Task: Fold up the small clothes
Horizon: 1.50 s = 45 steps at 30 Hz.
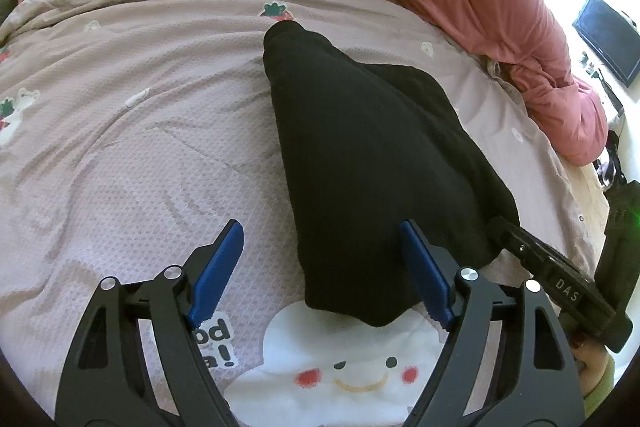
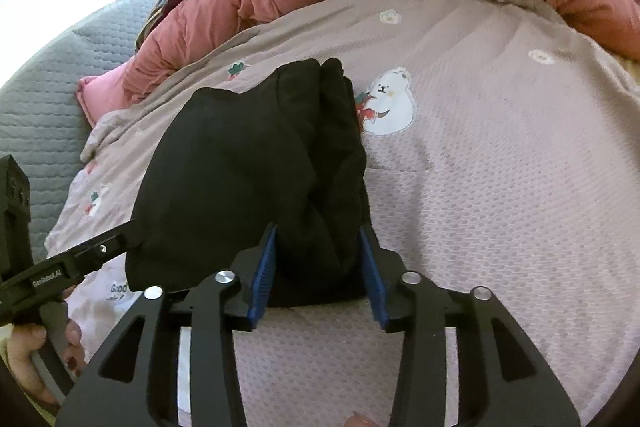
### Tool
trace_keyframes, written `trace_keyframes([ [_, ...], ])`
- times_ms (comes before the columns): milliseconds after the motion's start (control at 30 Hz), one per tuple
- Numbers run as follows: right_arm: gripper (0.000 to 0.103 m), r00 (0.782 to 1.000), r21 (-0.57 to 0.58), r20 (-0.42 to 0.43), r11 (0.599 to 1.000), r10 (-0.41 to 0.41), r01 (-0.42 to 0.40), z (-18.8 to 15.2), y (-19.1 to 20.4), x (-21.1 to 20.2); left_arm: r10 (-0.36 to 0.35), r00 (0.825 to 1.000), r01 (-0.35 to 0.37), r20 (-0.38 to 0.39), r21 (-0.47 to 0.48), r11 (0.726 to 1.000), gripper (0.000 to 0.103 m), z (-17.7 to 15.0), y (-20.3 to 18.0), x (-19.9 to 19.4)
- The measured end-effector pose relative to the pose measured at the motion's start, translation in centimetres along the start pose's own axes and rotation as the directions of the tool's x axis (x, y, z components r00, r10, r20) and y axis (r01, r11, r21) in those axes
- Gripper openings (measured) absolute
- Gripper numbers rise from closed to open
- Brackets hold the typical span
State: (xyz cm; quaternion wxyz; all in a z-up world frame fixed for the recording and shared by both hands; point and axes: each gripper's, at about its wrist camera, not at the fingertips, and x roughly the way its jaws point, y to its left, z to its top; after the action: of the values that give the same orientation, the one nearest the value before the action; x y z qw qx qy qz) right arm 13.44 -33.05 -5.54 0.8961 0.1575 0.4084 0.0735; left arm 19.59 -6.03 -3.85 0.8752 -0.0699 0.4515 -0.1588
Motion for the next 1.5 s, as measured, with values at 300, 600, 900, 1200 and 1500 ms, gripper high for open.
trace_keyframes([
  [300, 0.058, 0.999, -0.011, 0.01, 0.999, -0.037, 0.037, 0.1, -0.1, -0.9, 0.0, 1.0, 0.0, 0.0, -0.013, 1.0, 0.073, -0.3, 0.1, -0.3],
  [600, 0.095, 0.989, -0.064, 0.135, 0.996, -0.053, 0.062, 0.9, 1.1, -5.0, 0.019, 0.999, -0.019, 0.048, 0.012, 1.0, 0.091, -0.4, -0.6, -3.0],
  [900, 0.098, 0.964, -0.177, 0.258, 0.978, -0.061, 0.11, -0.1, 3.2, -9.0, 0.082, 0.99, -0.089, 0.118, 0.059, 0.994, 0.093, -2.1, -1.2, -6.2],
  [1200, 0.098, 0.956, -0.242, 0.286, 0.961, -0.063, 0.136, -2.1, 4.9, -11.5, 0.122, 0.979, -0.136, 0.165, 0.072, 0.988, 0.093, -4.7, -1.2, -9.1],
  [1500, 0.098, 0.952, -0.271, 0.296, 0.948, -0.081, 0.165, -4.0, 5.7, -12.7, 0.143, 0.972, -0.153, 0.184, 0.044, 0.987, 0.093, -7.4, -0.1, -11.7],
])
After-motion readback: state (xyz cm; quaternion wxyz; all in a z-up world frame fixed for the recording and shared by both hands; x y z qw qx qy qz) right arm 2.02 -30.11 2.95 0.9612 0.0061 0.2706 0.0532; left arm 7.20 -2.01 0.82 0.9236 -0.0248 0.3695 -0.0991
